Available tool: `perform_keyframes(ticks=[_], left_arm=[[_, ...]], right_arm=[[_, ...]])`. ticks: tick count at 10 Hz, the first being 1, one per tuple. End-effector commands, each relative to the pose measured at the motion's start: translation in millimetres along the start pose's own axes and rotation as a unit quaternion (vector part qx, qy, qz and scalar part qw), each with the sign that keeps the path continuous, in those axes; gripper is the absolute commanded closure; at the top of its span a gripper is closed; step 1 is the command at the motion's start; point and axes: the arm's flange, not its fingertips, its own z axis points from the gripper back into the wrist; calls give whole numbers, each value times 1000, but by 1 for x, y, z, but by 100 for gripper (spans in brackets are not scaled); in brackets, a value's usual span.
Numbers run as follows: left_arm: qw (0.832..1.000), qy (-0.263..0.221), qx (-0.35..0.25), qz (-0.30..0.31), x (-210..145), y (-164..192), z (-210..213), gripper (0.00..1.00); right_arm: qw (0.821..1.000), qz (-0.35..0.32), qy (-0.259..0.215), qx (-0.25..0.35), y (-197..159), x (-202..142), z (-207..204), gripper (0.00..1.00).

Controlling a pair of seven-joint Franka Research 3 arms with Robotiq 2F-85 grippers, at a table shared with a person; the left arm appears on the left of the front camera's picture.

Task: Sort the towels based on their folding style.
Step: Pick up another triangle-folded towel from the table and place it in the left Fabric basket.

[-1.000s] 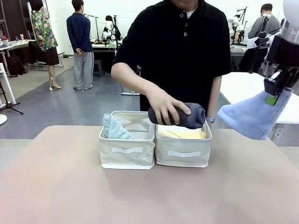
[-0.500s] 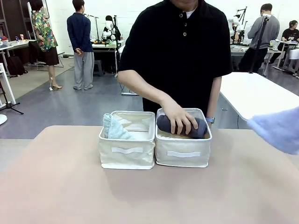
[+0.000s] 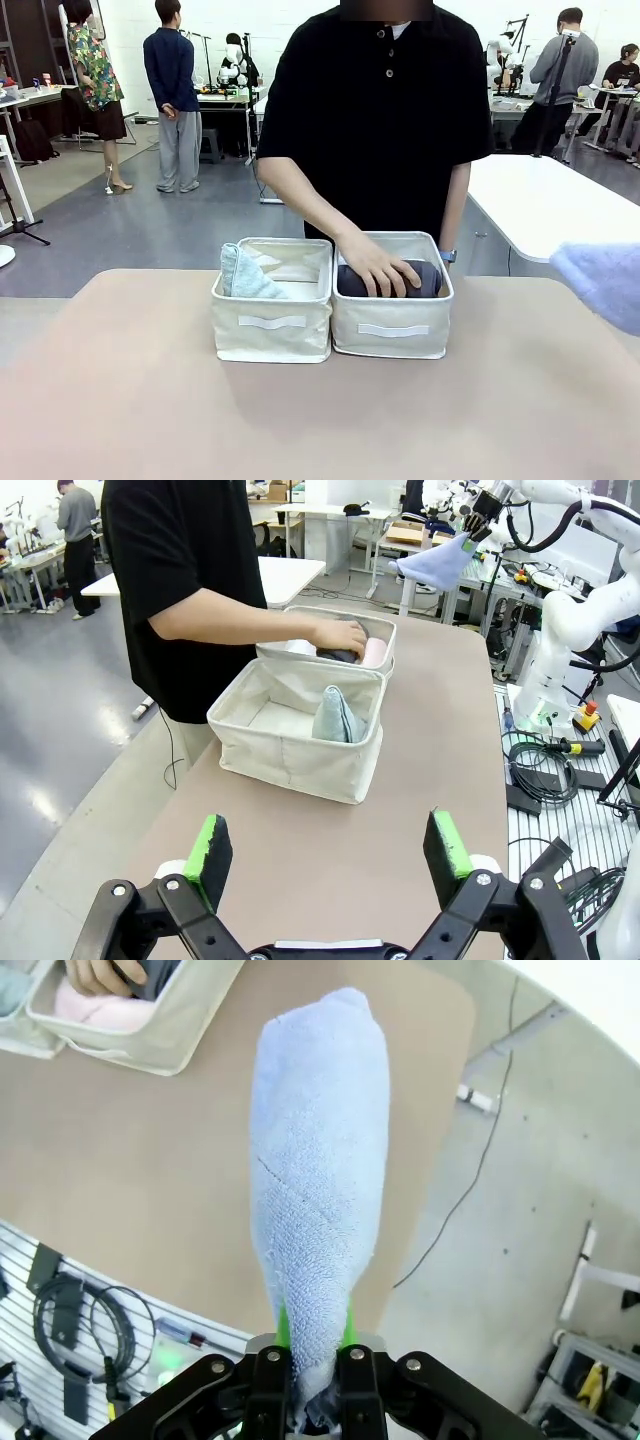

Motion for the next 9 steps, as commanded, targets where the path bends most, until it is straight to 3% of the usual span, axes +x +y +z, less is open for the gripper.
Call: perform_keyframes(ticks=[1,9], left_arm=[[1000,-3,6,-2,1,-2,-1,0],[1000,-3,6,-2,1,-2,-1,0]], right_arm=[[1000,-2,-5,0,0,-6,7,85],[1000,-1,-5,-1,1,-4,6,84]])
